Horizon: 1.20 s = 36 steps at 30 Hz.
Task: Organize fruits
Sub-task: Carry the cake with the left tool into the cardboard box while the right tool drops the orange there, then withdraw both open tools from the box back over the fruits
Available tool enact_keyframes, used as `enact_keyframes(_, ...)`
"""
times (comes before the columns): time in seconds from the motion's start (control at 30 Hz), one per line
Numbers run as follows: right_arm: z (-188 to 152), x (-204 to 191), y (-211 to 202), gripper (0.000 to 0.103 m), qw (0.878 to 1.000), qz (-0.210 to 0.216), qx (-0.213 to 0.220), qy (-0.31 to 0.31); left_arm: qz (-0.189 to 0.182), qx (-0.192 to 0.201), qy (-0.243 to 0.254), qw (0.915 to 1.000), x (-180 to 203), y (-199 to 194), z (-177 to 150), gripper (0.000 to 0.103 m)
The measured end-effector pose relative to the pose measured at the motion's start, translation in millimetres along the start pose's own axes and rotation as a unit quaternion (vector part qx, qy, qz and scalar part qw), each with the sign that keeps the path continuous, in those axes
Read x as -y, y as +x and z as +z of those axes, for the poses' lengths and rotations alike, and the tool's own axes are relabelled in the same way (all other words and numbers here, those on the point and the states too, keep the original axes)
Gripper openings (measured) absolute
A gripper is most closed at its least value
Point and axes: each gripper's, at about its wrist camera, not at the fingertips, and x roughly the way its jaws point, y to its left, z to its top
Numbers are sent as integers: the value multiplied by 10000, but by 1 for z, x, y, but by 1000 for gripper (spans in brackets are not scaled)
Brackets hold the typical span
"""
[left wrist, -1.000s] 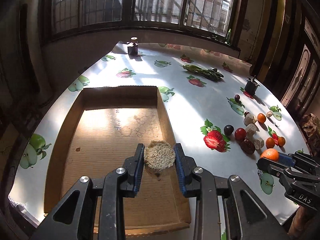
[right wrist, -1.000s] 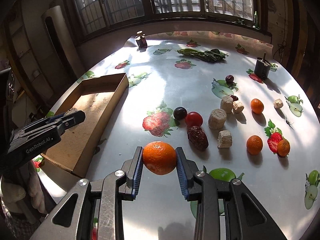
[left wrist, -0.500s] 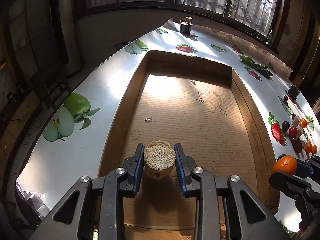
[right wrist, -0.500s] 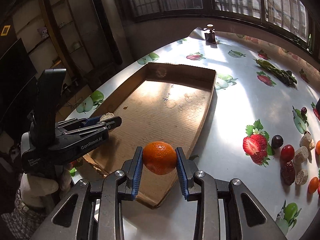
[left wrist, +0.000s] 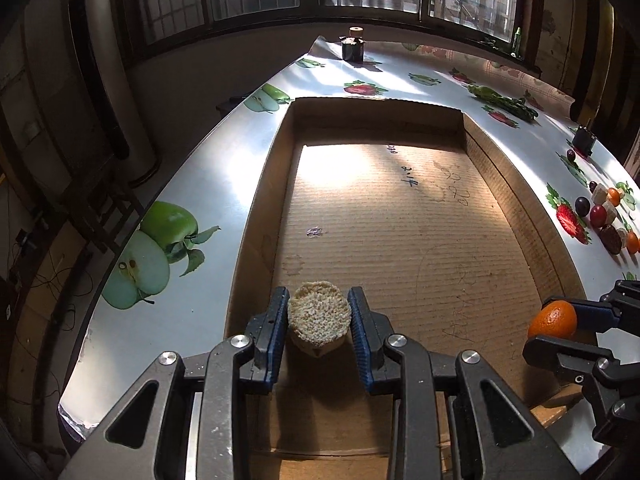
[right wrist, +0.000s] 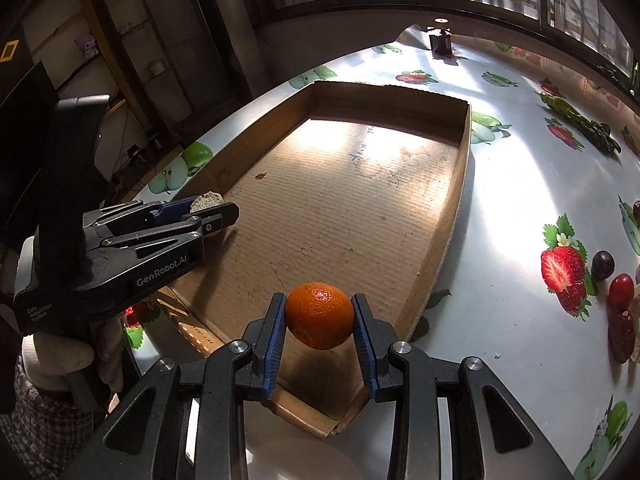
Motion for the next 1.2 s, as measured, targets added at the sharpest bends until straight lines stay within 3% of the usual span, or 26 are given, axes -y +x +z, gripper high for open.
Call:
enact_keyframes(0.2,-2,-3,-3,46,9999,166,44,6,-90,-33,236,9997,-3,4,4,33)
enact_keyframes(0.4,-4,-3,-21,47,9989,278,349,123,-162,-33,-235,9996,-22,-5,10,33)
enact_keyframes(0.43,-4,-1,-27,47,9985,298,422,174,-214,17,-354,9991,-25,-12,11,35)
enact_keyframes(0.53,-6,13,-46,51,9968,247,673,359,-380,184,-769,9961,-29,-36,18,60)
enact_keyframes(0.6,-10,24,-58,56,9951,206,820,514,-550,325,-873,9941,-23,-51,23,63)
enact_keyframes(0.77,-24,60,-88,58,9902,-141,1054,905,-1104,440,-682,9906,22,-74,42,68)
enact_keyframes(0.93,-52,107,-128,58,9793,-531,1313,1443,-1689,234,-225,9851,92,-81,56,69)
enact_keyframes(1.2,-106,175,-193,60,9532,-1341,1626,2166,-2817,-330,81,9589,200,-67,60,79)
